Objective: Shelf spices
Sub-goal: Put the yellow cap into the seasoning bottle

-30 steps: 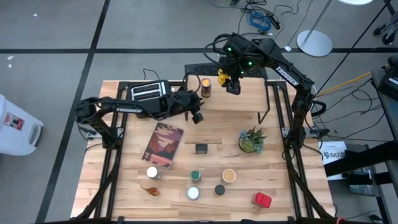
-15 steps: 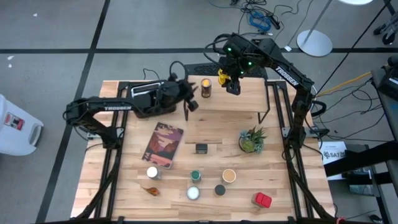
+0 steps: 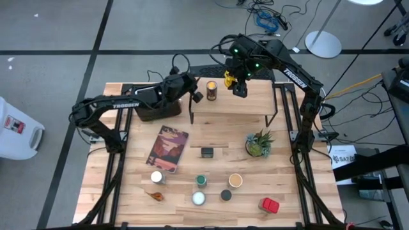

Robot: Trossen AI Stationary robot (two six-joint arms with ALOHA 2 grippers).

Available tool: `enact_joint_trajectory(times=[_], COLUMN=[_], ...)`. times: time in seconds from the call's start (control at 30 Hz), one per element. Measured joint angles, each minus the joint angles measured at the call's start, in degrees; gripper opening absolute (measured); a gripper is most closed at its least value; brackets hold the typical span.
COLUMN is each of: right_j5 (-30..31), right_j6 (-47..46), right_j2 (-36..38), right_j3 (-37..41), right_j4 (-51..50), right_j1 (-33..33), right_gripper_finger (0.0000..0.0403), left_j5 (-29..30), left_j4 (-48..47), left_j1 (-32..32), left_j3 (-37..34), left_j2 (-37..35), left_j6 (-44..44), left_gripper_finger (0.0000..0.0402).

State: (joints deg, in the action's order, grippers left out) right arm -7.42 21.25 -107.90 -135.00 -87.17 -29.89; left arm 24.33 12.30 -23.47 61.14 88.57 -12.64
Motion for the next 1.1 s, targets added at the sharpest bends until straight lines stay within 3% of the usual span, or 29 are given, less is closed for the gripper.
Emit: enact_joint_trajectory(times=[0.37, 1.1], right_j5=[-0.1, -0.1], right_j6=[0.4, 0.3], right_j2=[0.0, 0.0], right_j3=[0.0, 0.0], right_j4=[1.0, 0.5], right_j1=[0.0, 0.0], right_gripper_finger=[0.0208, 0.0208], left_j5=[-0.5, -1.6], left_j4=[-2.6, -4.7], left_j1=[0.4, 2.5], left_j3=[5.5, 13.5], left_j2=[7.6, 16.7], left_j6=[-4.3, -4.6], left_gripper_finger=[0.0097, 0.0097])
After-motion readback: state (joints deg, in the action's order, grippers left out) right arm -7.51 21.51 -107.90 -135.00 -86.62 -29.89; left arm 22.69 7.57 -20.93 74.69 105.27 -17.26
